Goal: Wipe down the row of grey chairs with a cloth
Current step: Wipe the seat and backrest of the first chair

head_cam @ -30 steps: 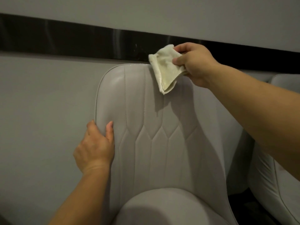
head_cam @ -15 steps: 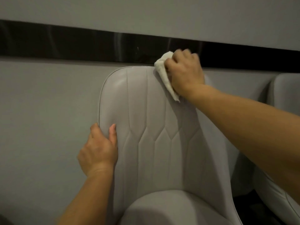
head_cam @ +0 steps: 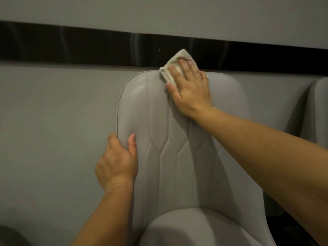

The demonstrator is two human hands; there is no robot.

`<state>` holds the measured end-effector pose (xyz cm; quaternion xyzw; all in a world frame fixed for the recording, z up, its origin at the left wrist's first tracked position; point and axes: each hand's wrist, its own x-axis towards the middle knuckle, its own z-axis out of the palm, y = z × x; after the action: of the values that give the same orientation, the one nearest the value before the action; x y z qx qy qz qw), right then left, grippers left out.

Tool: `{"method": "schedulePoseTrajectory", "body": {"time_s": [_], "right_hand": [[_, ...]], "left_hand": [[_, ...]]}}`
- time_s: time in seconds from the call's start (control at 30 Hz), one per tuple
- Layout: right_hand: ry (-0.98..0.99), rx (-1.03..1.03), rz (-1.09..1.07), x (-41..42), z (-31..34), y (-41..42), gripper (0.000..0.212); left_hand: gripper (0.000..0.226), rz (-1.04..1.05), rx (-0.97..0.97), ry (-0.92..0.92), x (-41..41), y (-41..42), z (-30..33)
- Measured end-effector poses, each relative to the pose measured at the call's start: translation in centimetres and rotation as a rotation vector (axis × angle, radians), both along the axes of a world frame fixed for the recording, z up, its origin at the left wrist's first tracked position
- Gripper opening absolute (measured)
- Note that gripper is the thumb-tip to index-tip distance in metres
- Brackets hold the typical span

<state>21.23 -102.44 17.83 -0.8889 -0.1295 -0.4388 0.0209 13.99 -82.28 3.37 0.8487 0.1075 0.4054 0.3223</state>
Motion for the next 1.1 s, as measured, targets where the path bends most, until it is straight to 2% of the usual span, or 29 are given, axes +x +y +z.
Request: {"method": "schedulePoseTrajectory", "body": {"time_s": [0.3,0.47,0.63,0.8,0.9,1.0,1.03,1.1], "right_hand": [[0.0,-0.393,0.163,0.0,1.1,6.8,0.069],[-0.022,-0.463,0.136,0.6,1.4,7.1,0.068],[-0.063,-0.335,0.051,0.3,1.1,3.7,0.063],[-0.062,-0.249,-0.103,-0.2,0.0,-3.2,0.06],[-0.096,-0.092,-0.211,-0.9,-1.2,-7.2,0.058],[-0.173,0.038,-0.239,-1.2,-1.9,-7.8,0.054],[-0.217,0.117,-0.216,-1.0,-1.8,-7.0,0.051],[-0.305,0.417,-0.139,-0.4,-1.1,-4.6,0.05]], "left_hand": [[0.069,0.006,-0.006,0.015,0.0,-0.1,0.0],[0.07,0.01,0.009,0.016,0.2,0.1,-0.2],[0.063,-0.004,0.002,0.013,0.0,-0.1,-0.1],[0.069,-0.007,-0.002,-0.016,-0.1,-0.1,-0.1],[0.068,-0.011,0.001,-0.01,-0.1,-0.1,-0.1],[0.066,-0.014,0.003,-0.005,-0.1,-0.1,0.0],[0.066,-0.016,0.001,-0.001,-0.1,-0.1,0.0],[0.068,-0.018,-0.003,0.009,-0.2,-0.1,0.0]]}}
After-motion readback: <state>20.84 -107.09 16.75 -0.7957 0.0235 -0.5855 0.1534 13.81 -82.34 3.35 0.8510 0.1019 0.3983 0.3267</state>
